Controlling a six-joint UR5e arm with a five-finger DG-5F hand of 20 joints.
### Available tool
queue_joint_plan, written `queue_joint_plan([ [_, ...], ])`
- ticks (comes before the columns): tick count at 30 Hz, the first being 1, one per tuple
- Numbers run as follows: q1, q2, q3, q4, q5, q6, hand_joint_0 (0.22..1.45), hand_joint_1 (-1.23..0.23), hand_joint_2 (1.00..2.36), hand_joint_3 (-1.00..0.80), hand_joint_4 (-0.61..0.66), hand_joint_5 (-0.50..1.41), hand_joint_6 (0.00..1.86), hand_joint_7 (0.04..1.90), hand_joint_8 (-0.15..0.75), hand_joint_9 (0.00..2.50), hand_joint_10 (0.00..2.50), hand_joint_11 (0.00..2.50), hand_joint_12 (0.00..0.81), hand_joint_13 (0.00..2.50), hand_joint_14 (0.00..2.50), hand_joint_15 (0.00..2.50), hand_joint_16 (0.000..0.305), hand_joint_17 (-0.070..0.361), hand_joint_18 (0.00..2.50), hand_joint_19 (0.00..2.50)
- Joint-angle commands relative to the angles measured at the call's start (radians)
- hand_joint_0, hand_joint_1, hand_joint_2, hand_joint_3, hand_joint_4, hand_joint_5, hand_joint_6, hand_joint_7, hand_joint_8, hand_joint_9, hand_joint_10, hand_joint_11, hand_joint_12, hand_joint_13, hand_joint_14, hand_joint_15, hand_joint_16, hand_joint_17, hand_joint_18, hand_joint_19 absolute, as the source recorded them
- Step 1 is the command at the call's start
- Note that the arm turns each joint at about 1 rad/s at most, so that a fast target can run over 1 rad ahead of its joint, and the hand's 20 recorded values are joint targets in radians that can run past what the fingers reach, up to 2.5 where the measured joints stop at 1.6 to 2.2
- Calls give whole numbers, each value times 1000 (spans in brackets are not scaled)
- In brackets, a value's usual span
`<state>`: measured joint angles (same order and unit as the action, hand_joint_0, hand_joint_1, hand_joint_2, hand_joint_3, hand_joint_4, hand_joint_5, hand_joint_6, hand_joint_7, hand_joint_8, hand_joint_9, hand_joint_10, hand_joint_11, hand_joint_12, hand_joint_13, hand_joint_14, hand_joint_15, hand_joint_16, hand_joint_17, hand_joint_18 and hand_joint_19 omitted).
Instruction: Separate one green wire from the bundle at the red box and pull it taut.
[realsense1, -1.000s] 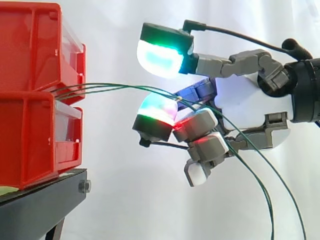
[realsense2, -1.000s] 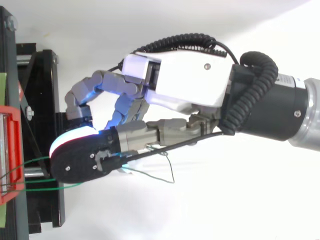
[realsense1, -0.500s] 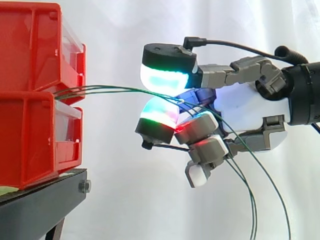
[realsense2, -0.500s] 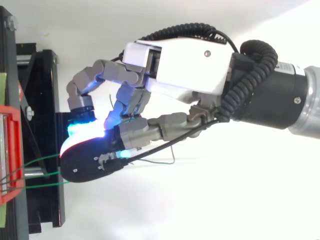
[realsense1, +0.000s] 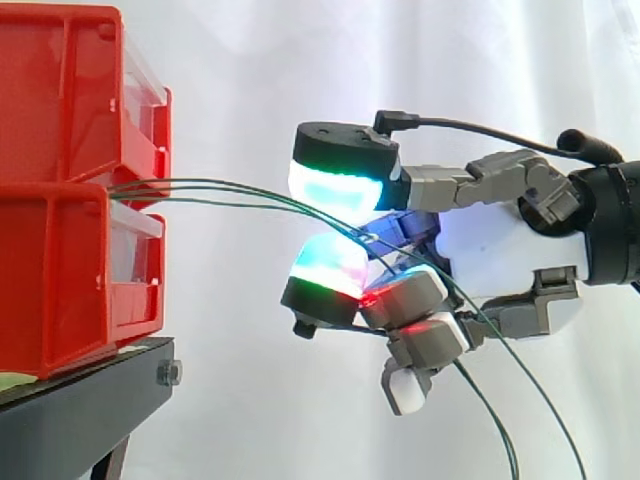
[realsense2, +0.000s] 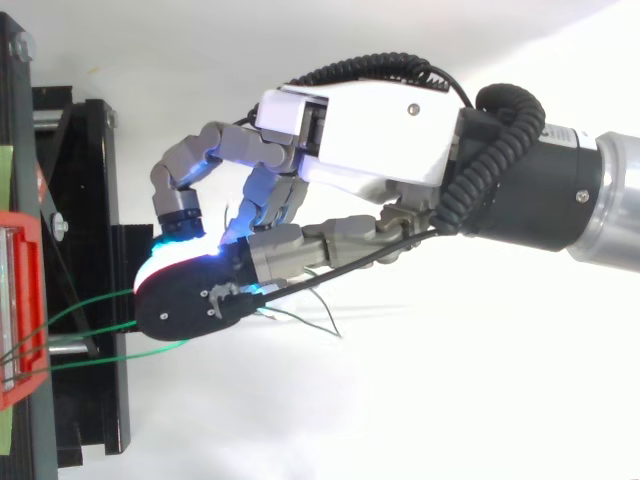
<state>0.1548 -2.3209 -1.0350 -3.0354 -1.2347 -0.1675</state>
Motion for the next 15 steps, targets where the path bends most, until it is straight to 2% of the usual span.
queue_joint_plan([
  [1, 0, 0, 0, 3, 0, 0, 582, -539, 1018, -287, 226, -202, 874, 1264, 350, 1270, 24, 1354, 387, 1386, 28, 1011, 64, 144, 1018, 540],
  [9, -1, 0, 1, 0, 0, 2, 596, -671, 1020, -256, 219, -206, 881, 1266, 350, 1242, 23, 1333, 390, 1369, 26, 995, 63, 142, 1005, 532],
  [15, -1, 0, 30, -2, -8, 0, 620, -753, 1017, -302, 212, -210, 888, 1257, 355, 1232, 23, 1344, 387, 1353, 29, 1004, 62, 140, 990, 515],
])
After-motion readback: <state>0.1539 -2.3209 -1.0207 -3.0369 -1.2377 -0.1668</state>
